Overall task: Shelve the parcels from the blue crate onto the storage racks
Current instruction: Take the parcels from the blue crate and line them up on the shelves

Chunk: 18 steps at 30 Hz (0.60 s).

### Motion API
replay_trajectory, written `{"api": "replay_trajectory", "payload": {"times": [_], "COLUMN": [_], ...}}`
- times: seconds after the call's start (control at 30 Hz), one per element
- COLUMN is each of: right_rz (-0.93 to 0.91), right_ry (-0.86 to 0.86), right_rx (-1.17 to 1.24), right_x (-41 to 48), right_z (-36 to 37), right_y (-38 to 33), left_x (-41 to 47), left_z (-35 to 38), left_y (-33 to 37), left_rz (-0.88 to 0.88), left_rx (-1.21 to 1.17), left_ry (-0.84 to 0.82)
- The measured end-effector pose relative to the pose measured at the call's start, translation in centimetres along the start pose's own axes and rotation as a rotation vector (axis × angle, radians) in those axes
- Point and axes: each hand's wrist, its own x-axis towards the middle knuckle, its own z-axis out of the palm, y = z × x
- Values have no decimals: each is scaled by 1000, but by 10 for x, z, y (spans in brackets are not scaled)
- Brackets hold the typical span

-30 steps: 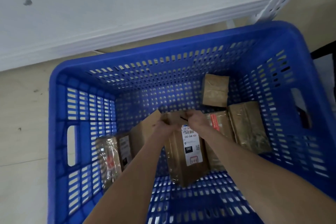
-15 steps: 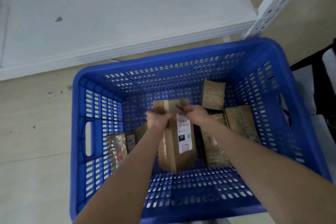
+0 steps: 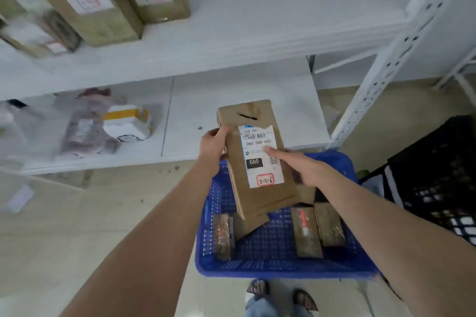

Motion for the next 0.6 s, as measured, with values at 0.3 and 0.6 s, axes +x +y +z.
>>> {"api": "replay_trajectory", "payload": {"times": [0.3, 0.6], "right_rz": [-245, -501], "right_ry": [-56, 44], "right_rx": [39, -12], "right_x": [-189, -294], "right_z": [46, 98], "right_y": [-149, -246], "left_x": [-165, -256], "left_z": [-65, -133], "left_y": [178, 237], "left_rz": [129, 264], "left_rx": [-54, 16], "left_ry": [-59, -219]}}
